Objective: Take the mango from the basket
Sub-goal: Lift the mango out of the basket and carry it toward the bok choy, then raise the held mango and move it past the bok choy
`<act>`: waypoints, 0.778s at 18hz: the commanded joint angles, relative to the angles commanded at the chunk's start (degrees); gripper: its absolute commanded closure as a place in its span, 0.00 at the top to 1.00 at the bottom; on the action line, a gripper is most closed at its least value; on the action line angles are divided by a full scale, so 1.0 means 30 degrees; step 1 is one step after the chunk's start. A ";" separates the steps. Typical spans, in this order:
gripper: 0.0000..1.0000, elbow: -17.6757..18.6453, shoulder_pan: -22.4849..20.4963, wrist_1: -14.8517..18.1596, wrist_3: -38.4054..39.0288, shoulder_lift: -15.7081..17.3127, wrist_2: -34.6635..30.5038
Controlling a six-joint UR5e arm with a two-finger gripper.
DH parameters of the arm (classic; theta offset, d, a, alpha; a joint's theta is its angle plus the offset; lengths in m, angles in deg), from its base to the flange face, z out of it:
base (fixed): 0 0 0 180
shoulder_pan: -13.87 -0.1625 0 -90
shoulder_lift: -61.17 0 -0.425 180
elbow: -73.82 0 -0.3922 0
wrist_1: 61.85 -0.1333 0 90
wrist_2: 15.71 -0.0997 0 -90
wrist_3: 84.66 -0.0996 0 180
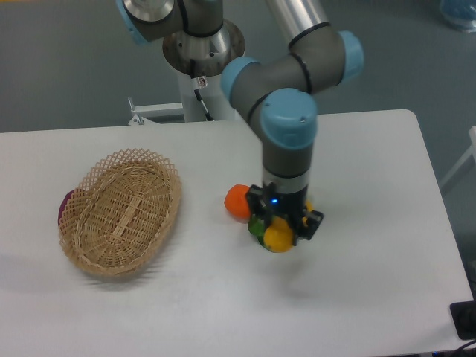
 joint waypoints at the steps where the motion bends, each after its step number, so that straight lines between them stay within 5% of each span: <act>1: 0.35 -0.0031 -0.0234 0.0235 -0.0382 0.0000 0.0000; 9: 0.36 -0.1112 -0.0705 0.0500 -0.1851 -0.0847 -0.0966; 14: 0.36 -0.3396 -0.0705 0.3280 -0.1851 -0.1874 -0.1201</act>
